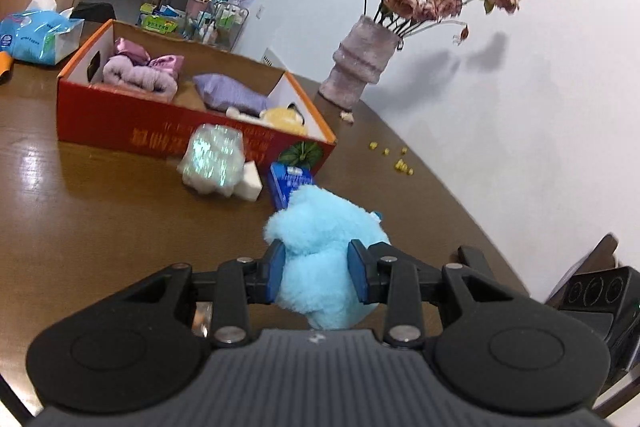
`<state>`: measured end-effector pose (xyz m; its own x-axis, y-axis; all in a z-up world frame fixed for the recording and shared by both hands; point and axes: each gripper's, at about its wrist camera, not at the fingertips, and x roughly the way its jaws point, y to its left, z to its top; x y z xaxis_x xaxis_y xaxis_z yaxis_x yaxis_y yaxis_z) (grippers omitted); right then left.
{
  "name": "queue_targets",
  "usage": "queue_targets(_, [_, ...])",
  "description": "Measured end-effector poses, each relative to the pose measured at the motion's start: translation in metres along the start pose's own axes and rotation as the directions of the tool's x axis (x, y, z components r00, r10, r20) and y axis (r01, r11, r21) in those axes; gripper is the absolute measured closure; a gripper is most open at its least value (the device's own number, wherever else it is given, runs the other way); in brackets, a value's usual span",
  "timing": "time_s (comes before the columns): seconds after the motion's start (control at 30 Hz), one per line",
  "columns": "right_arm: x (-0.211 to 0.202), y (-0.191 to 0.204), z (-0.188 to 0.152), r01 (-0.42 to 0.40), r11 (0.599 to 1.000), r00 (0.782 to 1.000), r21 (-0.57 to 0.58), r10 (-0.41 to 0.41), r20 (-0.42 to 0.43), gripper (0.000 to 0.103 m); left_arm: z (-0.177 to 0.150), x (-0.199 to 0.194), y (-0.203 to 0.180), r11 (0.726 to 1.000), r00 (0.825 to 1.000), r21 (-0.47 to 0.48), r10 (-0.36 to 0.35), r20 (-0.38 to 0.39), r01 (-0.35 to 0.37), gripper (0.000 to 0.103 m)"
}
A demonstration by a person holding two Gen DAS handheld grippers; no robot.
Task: Organize soft objects
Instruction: 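Carry the blue plush with the left tool into the box and release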
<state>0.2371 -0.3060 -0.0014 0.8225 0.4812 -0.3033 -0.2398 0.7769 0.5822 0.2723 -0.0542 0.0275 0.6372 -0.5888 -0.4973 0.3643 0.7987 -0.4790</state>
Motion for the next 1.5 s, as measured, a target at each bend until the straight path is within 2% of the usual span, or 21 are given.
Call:
queue_targets(0.27, [0.034,0.013,0.041,0.019,0.996,0.999,-0.087,-0.016,0.042,0.077,0.055,0.021,0.019,0.999,0.998,0.0,-0.051,0.021,0.051,0.069])
queue_targets(0.43, [0.079,0.006,0.078,0.032,0.994,0.999,-0.1,-0.029,0.032,0.077,0.096,0.052,0.037,0.999,0.998,0.006,-0.047,0.04,0.047,0.069])
queue_targets(0.57, [0.141,0.0,0.114,0.019,0.989,0.999,-0.144,-0.022,-0.023,0.077,0.135,0.082,0.06,1.0,0.999,0.019,0.006,0.049,-0.007,0.069])
queue_targets(0.63, [0.172,-0.009,0.125,0.004,0.992,0.998,-0.129,-0.013,-0.069,0.077,0.147,0.1,0.075,0.999,0.997,0.012,0.053,0.047,-0.053,0.069])
queue_targets(0.73, [0.223,-0.025,0.136,0.001,0.994,0.984,-0.106,-0.02,-0.178,0.077,0.152,0.126,0.099,0.993,0.993,-0.023,0.117,0.009,-0.116,0.069])
queue_targets(0.8, [0.252,-0.036,0.137,0.002,0.995,0.969,-0.102,-0.027,-0.245,0.077,0.152,0.139,0.106,0.987,0.987,-0.004,0.159,-0.008,-0.159,0.069])
queue_targets(0.9, [0.276,-0.046,0.133,0.035,0.992,0.951,-0.119,-0.069,-0.302,0.077,0.145,0.161,0.111,0.983,0.981,0.043,0.18,-0.078,-0.177,0.07])
queue_targets(0.93, [0.28,-0.048,0.131,0.045,0.991,0.945,-0.124,-0.082,-0.316,0.079,0.143,0.165,0.112,0.985,0.98,0.05,0.17,-0.098,-0.166,0.078])
queue_targets(0.97, [0.284,-0.048,0.127,0.042,0.991,0.936,-0.13,-0.085,-0.342,0.083,0.142,0.17,0.113,0.991,0.981,0.047,0.134,-0.138,-0.129,0.081])
queue_targets(1.03, [0.287,-0.042,0.124,0.042,0.98,0.928,-0.196,-0.111,-0.356,0.083,0.138,0.169,0.107,0.985,0.979,0.093,0.157,-0.131,-0.146,0.08])
queue_targets(1.13, [0.284,-0.035,0.122,0.034,0.97,0.92,-0.241,-0.124,-0.372,0.082,0.136,0.163,0.101,0.981,0.978,0.127,0.162,-0.13,-0.145,0.079])
queue_targets(1.2, [0.285,-0.032,0.123,0.006,0.972,0.906,-0.235,-0.105,-0.41,0.078,0.136,0.152,0.098,0.981,0.98,0.137,0.154,-0.122,-0.137,0.078])
queue_targets(1.3, [0.287,-0.026,0.126,0.008,0.968,0.897,-0.252,-0.119,-0.427,0.073,0.136,0.124,0.091,0.976,0.981,0.14,0.177,-0.08,-0.164,0.068])
queue_targets(1.33, [0.283,-0.023,0.128,0.015,0.965,0.9,-0.26,-0.126,-0.418,0.073,0.138,0.116,0.089,0.974,0.98,0.142,0.187,-0.071,-0.176,0.067])
queue_targets(1.4, [0.262,-0.017,0.135,0.035,0.962,0.924,-0.271,-0.135,-0.359,0.073,0.142,0.098,0.083,0.966,0.975,0.154,0.215,-0.047,-0.206,0.065])
queue_targets(1.47, [0.236,-0.012,0.145,0.043,0.965,0.946,-0.258,-0.122,-0.3,0.073,0.141,0.07,0.078,0.956,0.97,0.172,0.243,-0.003,-0.239,0.056])
queue_targets(1.5, [0.219,-0.007,0.15,0.049,0.965,0.957,-0.259,-0.12,-0.263,0.07,0.138,0.055,0.076,0.951,0.968,0.181,0.252,0.02,-0.251,0.048])
